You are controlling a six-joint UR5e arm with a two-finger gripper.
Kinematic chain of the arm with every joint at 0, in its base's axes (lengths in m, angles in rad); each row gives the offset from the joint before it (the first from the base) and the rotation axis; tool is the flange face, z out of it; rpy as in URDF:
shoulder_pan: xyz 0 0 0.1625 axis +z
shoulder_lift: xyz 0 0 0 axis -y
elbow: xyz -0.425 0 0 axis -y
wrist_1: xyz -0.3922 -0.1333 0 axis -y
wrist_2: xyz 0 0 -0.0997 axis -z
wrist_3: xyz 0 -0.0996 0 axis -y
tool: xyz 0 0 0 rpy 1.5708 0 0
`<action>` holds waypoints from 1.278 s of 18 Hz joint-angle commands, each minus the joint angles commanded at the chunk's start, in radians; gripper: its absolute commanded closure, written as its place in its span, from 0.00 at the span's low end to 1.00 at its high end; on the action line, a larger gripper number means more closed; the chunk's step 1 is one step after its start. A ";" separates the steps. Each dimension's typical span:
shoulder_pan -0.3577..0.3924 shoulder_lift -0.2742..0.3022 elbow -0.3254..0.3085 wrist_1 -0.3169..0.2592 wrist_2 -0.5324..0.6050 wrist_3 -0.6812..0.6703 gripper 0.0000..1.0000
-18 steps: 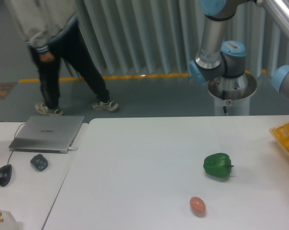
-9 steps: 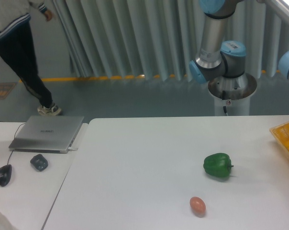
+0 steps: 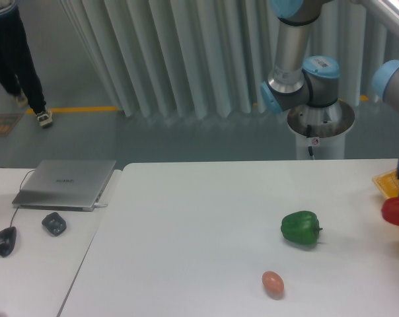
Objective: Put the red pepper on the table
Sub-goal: 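Carry the red pepper over the table beside the green pepper, then lower the red pepper onto the table and open the gripper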
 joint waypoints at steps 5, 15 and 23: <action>-0.110 -0.050 -0.011 0.149 -0.062 -0.445 0.50; -0.181 -0.087 -0.049 0.198 -0.051 -0.584 0.27; -0.180 -0.078 -0.049 0.209 0.032 -0.579 0.01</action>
